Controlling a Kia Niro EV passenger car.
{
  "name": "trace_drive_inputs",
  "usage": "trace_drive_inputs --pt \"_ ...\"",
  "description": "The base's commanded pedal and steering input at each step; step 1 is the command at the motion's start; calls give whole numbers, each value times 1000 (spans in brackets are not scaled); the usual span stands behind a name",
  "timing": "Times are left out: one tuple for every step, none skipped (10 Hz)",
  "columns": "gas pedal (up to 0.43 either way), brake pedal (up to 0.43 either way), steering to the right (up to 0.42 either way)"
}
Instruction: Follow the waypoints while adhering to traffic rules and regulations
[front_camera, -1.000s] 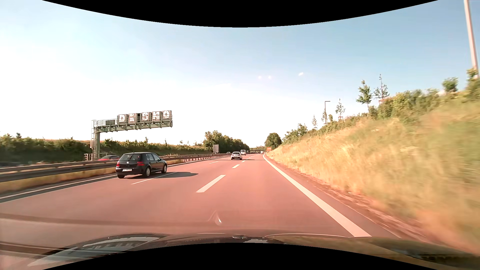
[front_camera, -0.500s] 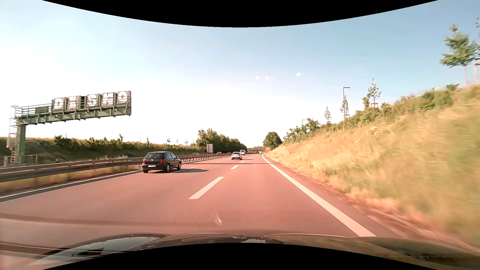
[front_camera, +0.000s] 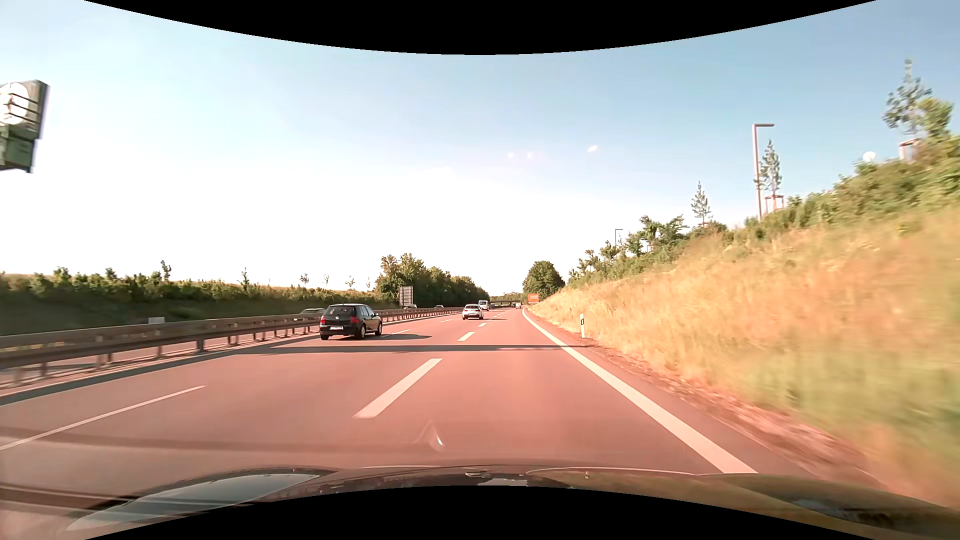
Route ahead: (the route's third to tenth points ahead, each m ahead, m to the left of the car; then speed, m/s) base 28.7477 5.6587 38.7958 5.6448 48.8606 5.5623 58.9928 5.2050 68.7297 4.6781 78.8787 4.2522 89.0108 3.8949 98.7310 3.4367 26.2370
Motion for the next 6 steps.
trace_drive_inputs --pt "248 6 3" --pt "248 6 2" --pt "248 6 2" --pt "248 6 2" --pt "248 6 2" --pt "248 6 2"
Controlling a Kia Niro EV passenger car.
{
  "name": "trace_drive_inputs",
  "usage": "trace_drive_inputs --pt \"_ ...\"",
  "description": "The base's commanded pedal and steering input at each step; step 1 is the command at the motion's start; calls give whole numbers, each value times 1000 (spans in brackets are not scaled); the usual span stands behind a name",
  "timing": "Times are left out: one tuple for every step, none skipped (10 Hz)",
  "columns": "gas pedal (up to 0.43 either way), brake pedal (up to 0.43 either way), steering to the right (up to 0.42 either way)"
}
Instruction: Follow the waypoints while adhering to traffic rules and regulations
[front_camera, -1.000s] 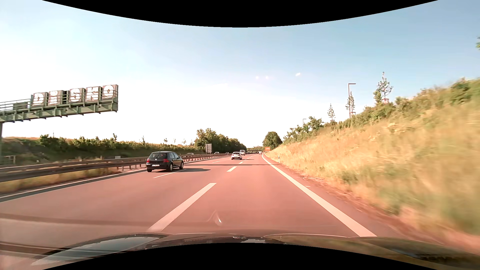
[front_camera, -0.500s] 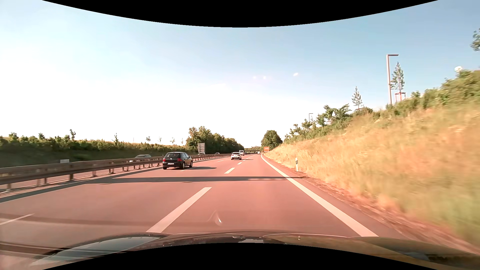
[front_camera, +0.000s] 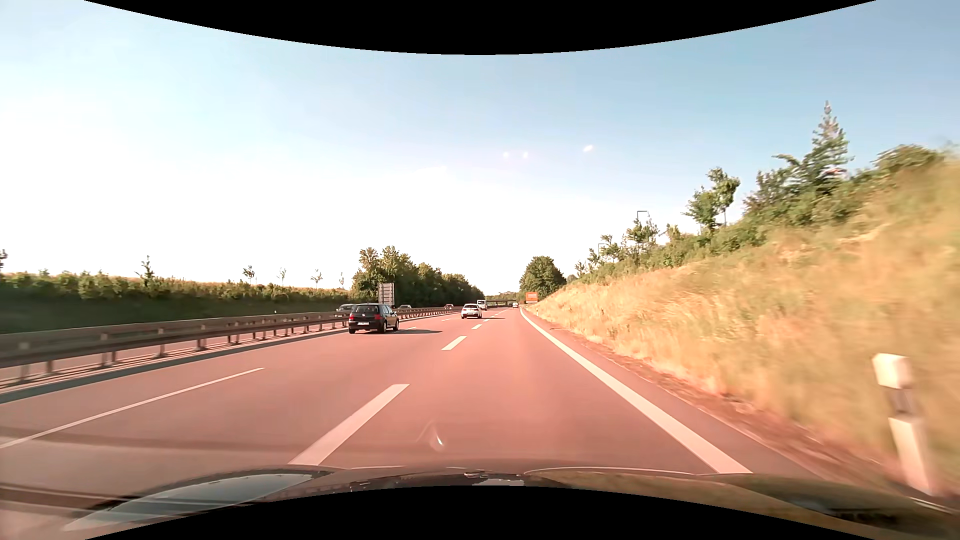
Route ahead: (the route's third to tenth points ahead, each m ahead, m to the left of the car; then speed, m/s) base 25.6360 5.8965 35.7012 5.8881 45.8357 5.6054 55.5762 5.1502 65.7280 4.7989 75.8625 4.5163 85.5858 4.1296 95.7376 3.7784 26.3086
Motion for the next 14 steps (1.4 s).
trace_drive_inputs --pt "248 6 2" --pt "248 6 1" --pt "248 6 1" --pt "248 6 0" --pt "248 6 0" --pt "248 6 0" --pt "248 6 -1" --pt "248 6 -1" --pt "248 6 0" --pt "248 6 0" --pt "248 6 1" --pt "248 6 1" --pt "248 6 1" --pt "248 6 1"
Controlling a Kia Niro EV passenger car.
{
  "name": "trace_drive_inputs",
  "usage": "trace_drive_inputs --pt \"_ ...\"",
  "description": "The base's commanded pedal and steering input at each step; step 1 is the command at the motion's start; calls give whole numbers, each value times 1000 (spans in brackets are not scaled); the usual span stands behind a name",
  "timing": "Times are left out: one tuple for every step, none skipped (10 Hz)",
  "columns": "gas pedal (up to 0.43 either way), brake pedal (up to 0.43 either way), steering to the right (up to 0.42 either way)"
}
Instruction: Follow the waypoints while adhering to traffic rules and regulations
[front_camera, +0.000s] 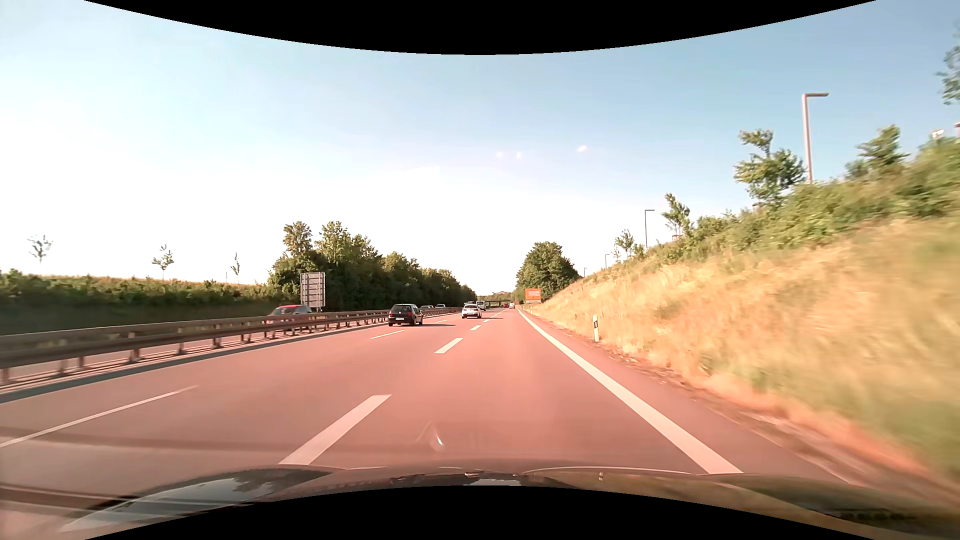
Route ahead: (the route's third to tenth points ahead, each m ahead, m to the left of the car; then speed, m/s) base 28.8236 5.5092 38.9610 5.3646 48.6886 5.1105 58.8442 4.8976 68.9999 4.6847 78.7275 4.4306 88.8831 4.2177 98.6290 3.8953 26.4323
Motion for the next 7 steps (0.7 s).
trace_drive_inputs --pt "248 6 1" --pt "248 6 1" --pt "248 6 1" --pt "248 6 1" --pt "248 6 1" --pt "248 6 1" --pt "248 6 1"
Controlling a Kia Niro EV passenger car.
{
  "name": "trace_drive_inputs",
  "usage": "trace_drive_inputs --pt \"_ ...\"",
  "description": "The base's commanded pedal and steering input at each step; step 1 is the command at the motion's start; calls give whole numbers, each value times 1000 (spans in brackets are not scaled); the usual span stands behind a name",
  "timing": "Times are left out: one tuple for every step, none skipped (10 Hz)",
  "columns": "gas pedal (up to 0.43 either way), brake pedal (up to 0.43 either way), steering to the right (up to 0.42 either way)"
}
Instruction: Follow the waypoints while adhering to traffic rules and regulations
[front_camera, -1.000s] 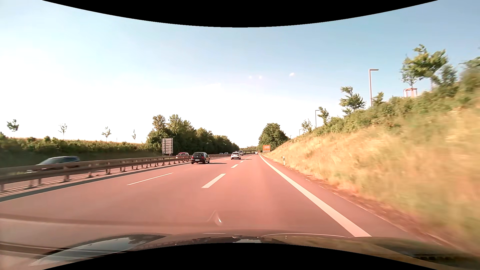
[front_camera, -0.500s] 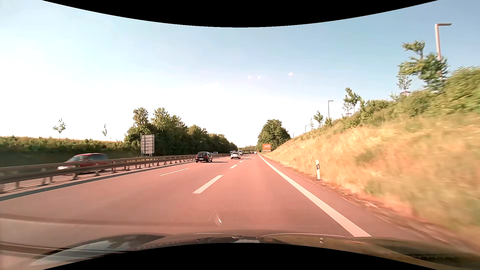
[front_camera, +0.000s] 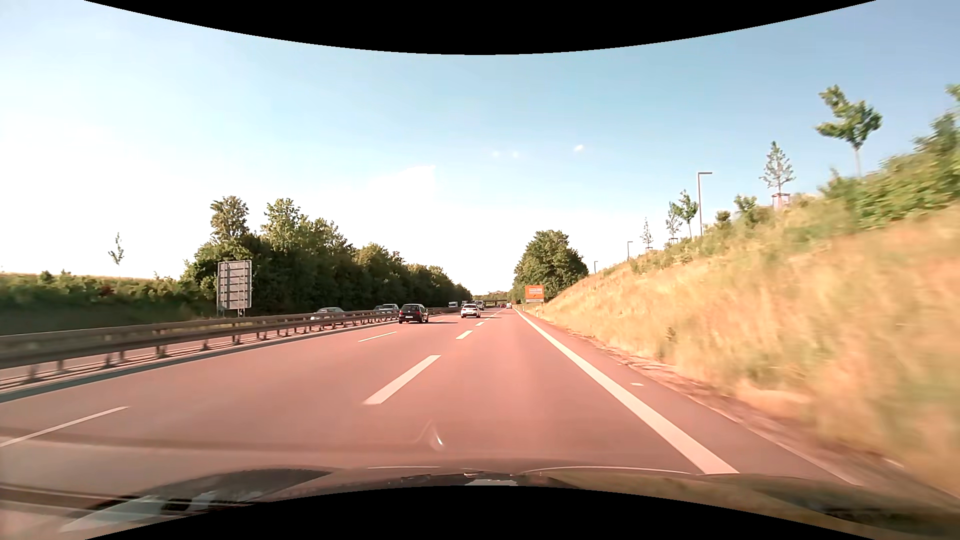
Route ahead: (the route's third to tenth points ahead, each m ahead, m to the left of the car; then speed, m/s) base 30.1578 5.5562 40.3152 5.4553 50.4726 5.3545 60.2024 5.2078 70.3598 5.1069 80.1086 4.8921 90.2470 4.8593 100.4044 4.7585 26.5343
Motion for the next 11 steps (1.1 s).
trace_drive_inputs --pt "248 6 1" --pt "248 6 1" --pt "248 6 0" --pt "248 6 -2" --pt "248 6 -2" --pt "248 6 -2" --pt "248 6 -2" --pt "240 6 -2" --pt "220 6 -2" --pt "189 6 -2" --pt "177 6 -2"
